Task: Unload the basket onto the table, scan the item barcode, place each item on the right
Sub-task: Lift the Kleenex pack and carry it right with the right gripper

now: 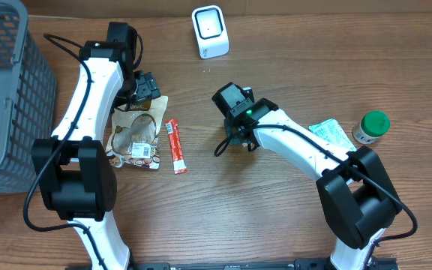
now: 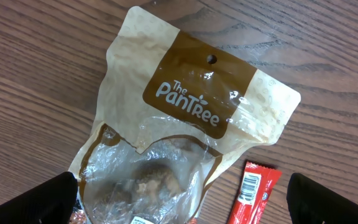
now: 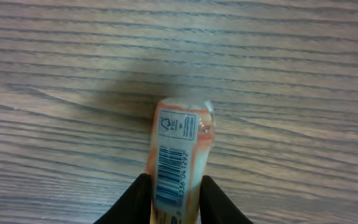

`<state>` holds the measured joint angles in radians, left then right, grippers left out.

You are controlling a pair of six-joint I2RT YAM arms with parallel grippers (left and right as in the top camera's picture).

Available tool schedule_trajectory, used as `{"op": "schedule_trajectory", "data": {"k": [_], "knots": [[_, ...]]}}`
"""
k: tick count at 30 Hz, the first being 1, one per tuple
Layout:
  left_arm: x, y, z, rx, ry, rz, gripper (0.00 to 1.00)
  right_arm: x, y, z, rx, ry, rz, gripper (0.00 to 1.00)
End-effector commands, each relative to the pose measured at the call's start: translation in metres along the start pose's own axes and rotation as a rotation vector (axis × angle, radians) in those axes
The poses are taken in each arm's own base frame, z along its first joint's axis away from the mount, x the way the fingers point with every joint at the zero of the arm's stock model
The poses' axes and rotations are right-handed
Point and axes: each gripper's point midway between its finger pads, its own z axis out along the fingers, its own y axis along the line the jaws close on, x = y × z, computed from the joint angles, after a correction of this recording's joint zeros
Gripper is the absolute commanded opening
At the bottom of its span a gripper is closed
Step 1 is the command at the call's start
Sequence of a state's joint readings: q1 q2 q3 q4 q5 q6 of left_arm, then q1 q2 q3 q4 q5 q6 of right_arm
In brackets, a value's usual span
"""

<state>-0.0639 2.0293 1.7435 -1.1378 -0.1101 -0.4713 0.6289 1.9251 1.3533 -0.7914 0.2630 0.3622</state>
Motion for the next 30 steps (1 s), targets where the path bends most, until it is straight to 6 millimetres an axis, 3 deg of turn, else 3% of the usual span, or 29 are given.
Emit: {"op": "schedule_trajectory", "data": {"k": [1, 18, 30], "knots": [[-0.005, -0.001, -0.002, -0.006, -0.015, 0.0, 1.0, 0.001, 0.005, 0.0, -0.034, 0.004, 0.003, 0.27], [-0.005, -0.001, -0.002, -0.006, -0.015, 0.0, 1.0, 0.002, 0.024, -0.002, -0.136, 0.023, 0.007, 0.32], [-0.005, -0.001, -0.002, -0.006, -0.015, 0.0, 1.0, 0.0, 0.0, 0.004, -0.149, 0.068, 0.069, 0.32]]}}
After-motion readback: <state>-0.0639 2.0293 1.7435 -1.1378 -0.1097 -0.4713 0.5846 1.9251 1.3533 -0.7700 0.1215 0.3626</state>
